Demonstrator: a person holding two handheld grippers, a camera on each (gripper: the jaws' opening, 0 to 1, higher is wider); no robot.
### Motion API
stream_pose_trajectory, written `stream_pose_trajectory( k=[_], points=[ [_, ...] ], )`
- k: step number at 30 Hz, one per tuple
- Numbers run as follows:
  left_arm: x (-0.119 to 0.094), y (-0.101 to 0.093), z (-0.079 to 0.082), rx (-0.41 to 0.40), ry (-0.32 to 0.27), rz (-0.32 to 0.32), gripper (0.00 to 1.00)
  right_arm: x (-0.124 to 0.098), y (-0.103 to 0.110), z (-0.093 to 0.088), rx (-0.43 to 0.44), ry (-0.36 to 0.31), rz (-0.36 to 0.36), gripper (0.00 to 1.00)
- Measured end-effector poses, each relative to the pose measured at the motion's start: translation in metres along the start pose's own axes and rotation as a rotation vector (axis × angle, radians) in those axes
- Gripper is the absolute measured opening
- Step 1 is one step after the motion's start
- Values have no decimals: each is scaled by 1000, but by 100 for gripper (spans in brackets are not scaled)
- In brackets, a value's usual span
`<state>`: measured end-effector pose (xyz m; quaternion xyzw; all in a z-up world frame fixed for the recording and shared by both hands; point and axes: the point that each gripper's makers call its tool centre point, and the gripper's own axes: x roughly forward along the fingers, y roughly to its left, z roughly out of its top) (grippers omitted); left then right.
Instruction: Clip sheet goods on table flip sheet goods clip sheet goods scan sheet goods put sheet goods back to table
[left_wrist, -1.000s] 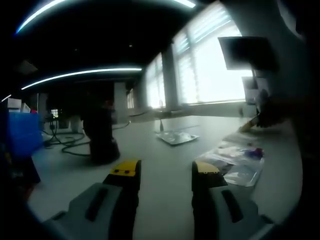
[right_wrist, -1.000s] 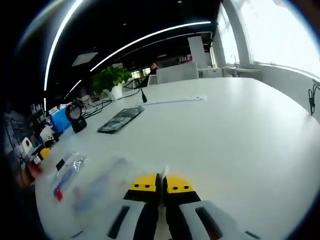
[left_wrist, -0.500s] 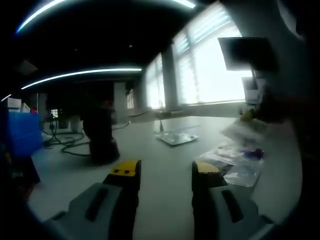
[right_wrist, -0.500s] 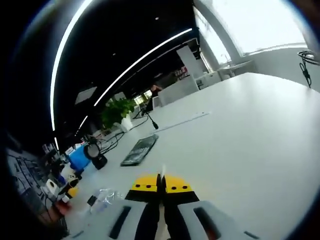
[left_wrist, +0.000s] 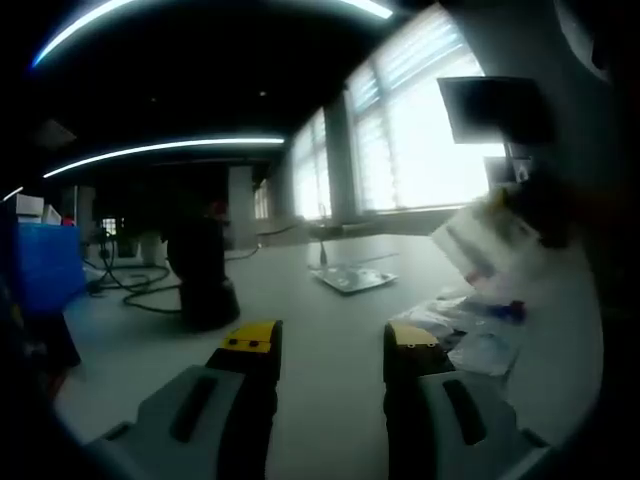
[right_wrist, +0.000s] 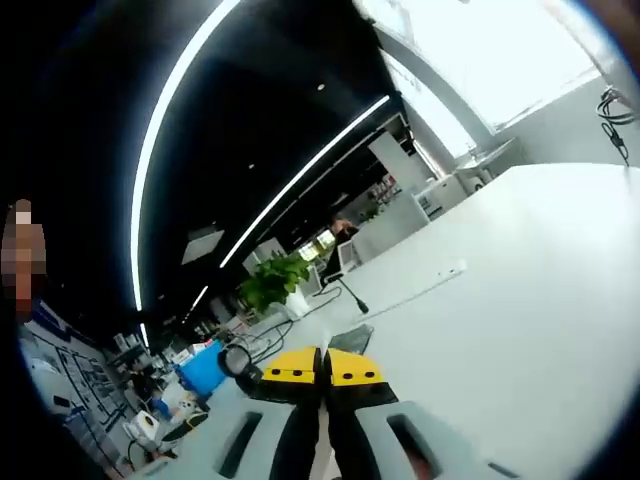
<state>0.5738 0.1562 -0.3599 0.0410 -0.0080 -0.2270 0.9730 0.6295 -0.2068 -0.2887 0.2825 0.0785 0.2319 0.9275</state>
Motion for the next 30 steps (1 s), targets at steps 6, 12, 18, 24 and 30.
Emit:
stream_pose_trajectory(
  k=[6,12,18,24,30],
  points=[
    [0,-1,0,2,-1,-4,33,6,14,8,20,-58,33,0],
    [0,-1,-1,2,-2,-7,33,12,24,17,2,-124,45,0],
    [0,-1,0,3,-2,-9,33,17,29,24,-5,-176,44,0],
    [0,-1,-1,2,0,-10,33,24,39,28,-30,-218,52,0],
    [0,-1,0,1,-2,-11,33,30,56,36,-78,-288,82,0]
  ],
)
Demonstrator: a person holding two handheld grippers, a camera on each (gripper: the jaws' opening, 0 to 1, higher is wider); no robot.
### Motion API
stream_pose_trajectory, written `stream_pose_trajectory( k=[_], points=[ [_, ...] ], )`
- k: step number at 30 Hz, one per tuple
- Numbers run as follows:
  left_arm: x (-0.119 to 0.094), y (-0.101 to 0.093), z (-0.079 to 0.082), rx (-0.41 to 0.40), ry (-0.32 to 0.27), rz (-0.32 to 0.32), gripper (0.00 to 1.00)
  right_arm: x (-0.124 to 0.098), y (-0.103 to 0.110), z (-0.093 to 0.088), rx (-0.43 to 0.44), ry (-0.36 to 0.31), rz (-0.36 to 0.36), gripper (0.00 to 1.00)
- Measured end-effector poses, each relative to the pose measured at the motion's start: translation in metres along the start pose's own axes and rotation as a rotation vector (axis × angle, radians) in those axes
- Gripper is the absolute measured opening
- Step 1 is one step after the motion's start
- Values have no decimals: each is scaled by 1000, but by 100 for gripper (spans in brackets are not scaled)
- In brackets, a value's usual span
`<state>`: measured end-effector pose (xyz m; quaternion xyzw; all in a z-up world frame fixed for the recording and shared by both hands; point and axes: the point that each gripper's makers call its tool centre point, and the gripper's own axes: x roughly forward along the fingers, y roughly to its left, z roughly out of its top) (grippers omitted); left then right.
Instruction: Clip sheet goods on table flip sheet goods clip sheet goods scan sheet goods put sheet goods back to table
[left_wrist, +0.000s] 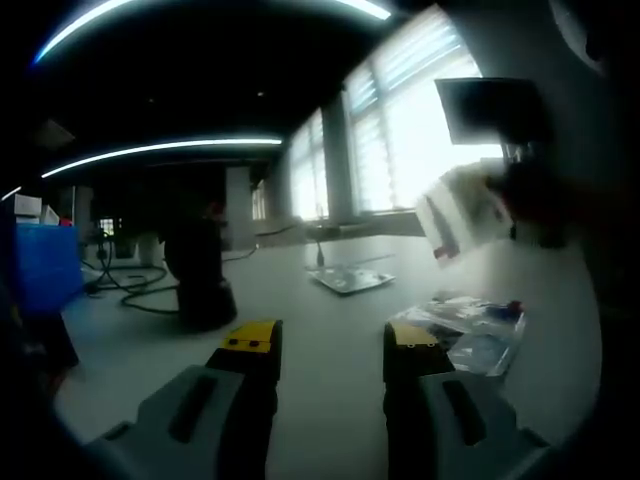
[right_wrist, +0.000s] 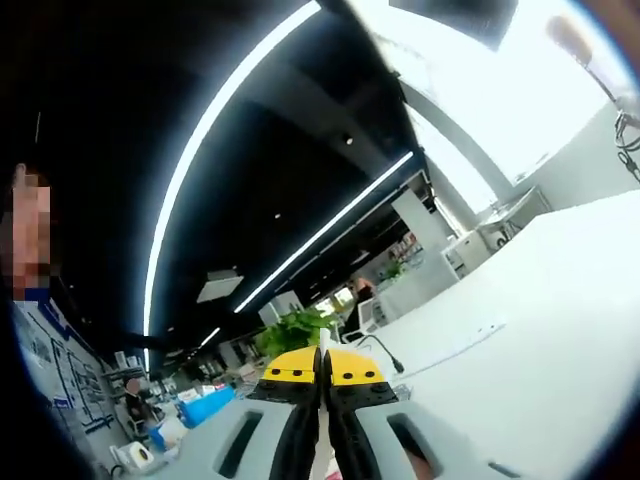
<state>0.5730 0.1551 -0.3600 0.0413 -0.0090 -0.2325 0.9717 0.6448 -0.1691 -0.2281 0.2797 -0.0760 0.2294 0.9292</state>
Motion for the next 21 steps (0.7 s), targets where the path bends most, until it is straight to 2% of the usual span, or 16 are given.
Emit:
stream_pose_trajectory(
  k=[8,15,21],
  points=[
    [0,0,1,-2,-3,-2,33,19,17,-4,-14,-31,15,0],
    [0,0,1,-3,-6,2,33,34,17,-12,-15,-23,-1,0],
    [-1,0,2,-2,-7,4,33,50,23,-17,-48,-28,-2,0]
  ],
)
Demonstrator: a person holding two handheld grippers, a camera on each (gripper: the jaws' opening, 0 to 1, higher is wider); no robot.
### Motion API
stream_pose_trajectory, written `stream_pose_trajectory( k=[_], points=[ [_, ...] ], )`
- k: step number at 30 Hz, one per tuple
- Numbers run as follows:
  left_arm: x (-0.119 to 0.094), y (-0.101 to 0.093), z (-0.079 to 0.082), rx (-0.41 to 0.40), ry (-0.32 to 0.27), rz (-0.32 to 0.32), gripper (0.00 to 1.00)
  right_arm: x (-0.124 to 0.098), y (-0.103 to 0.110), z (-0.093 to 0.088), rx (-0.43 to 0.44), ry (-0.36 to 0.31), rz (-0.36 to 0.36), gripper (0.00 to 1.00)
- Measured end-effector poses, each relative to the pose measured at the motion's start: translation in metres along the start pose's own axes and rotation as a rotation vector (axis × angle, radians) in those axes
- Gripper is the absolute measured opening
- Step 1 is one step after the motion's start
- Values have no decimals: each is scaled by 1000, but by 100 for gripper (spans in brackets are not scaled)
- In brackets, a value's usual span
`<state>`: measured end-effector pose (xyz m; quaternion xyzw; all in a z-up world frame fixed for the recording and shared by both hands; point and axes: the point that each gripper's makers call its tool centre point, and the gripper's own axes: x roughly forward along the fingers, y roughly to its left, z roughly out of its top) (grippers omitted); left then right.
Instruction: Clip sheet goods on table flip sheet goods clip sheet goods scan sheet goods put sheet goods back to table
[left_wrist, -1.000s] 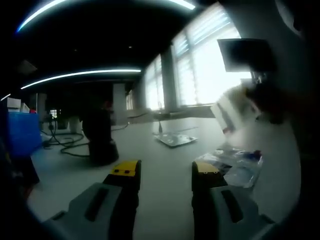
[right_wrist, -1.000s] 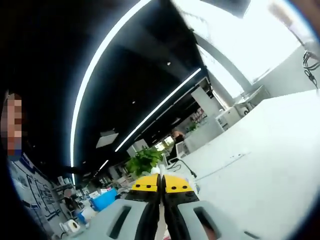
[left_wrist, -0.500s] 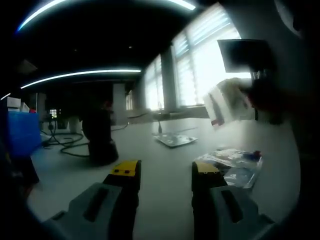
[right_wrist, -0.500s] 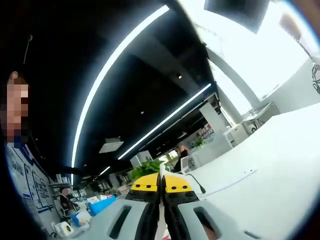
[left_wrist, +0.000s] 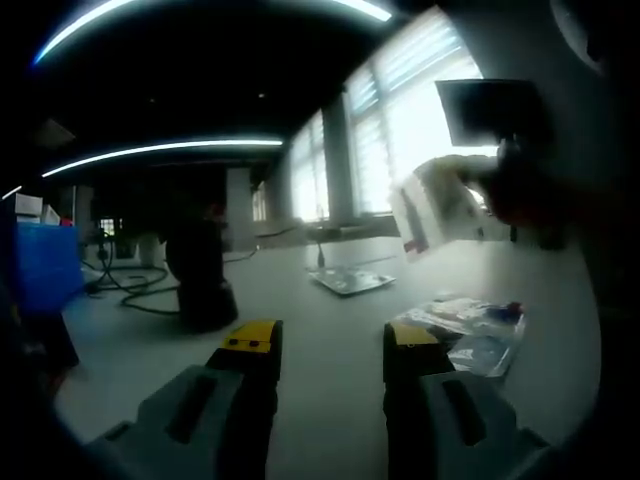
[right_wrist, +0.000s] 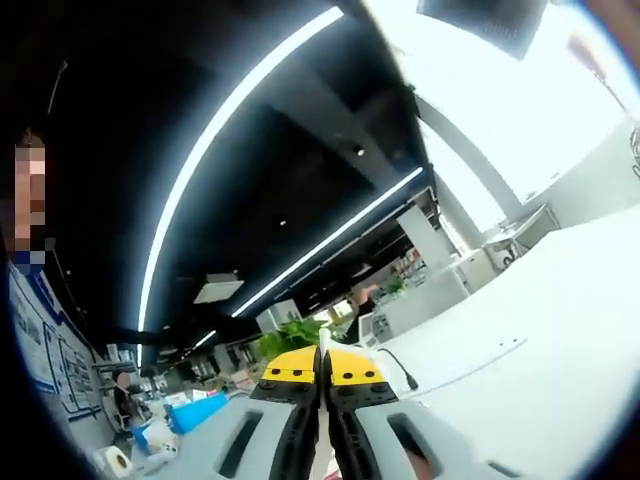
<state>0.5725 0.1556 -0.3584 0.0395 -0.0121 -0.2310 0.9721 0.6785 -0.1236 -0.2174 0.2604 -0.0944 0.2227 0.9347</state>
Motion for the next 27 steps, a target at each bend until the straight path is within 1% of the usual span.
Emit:
stream_pose_trajectory(
  k=[6,7,9,11,12,17,24,27],
  points=[
    [-1,1,1,-2,-4,3,33,15,8,-11,-20,-8,1,0],
    [-1,1,1,-3,-4,2,33,18,9,-11,-36,-17,0,0],
    [-1,0,1,-3,-4,0,33,23,8,-7,-47,-65,13,0],
    [-1,0,2,-4,-9,-2,33,28,5,-9,-40,-71,6,0],
    [-2,0,2,-6,-11,-1,33,30,6,-10,-54,-76,6,0],
    [-2,1,3,-12,-17,2,33,44,14,-20,-81,-69,3,0],
    [-2,1,4,-14,-22,-2,33,61,19,-27,-57,-72,-4,0],
    [-3,2,5,-21,-26,-1,33,68,23,-28,-67,-81,-6,0]
  ],
)
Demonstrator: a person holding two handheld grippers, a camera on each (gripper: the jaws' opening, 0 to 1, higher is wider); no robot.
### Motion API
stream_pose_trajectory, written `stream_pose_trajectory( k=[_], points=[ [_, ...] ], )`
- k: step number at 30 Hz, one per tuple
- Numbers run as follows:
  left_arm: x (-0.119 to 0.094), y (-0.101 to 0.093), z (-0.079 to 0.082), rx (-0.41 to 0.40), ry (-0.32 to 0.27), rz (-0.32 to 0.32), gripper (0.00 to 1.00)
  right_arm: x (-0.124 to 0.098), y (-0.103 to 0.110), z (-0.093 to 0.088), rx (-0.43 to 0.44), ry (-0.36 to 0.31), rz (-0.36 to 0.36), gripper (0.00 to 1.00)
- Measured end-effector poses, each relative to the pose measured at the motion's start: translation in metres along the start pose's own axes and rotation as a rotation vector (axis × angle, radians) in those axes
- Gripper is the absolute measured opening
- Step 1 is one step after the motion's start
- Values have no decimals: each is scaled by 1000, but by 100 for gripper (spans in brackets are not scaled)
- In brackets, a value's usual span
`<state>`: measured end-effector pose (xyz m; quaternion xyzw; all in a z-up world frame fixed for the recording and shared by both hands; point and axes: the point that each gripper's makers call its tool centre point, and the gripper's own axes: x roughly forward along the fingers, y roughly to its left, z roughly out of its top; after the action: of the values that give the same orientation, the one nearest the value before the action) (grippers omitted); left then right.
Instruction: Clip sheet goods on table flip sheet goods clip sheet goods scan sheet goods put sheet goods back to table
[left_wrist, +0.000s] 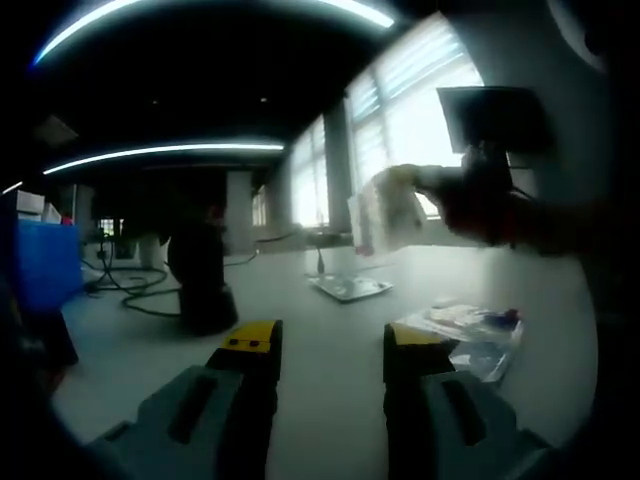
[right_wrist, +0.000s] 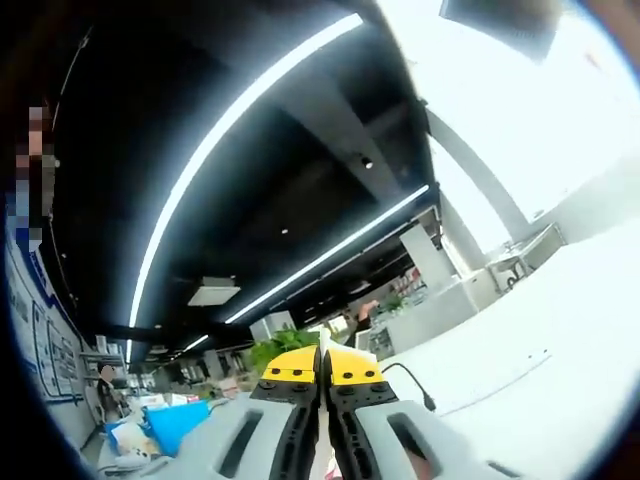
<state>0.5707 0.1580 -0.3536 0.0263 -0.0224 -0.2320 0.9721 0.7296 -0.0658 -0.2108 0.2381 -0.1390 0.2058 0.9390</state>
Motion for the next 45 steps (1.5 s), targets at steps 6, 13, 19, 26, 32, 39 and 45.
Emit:
stream_pose_trajectory(
  k=[6,13,19,26,32,39,45],
  points=[
    [0,0,0,-3,-2,-1,33,13,6,-5,13,-8,-7,0],
    [0,-1,0,-5,-2,-4,33,24,10,-16,40,12,-6,0],
    [0,-2,1,-12,-3,-13,33,34,9,-26,45,38,-12,0],
    [0,-2,0,-10,0,-14,33,43,10,-32,17,47,-24,0],
    [1,-3,-1,-7,2,-17,33,50,13,-38,23,52,-25,0],
    [1,-2,-1,-5,4,-14,33,60,23,-44,22,52,-17,0],
    [0,-1,-1,-5,5,-13,33,71,30,-53,2,69,-12,0]
  ],
)
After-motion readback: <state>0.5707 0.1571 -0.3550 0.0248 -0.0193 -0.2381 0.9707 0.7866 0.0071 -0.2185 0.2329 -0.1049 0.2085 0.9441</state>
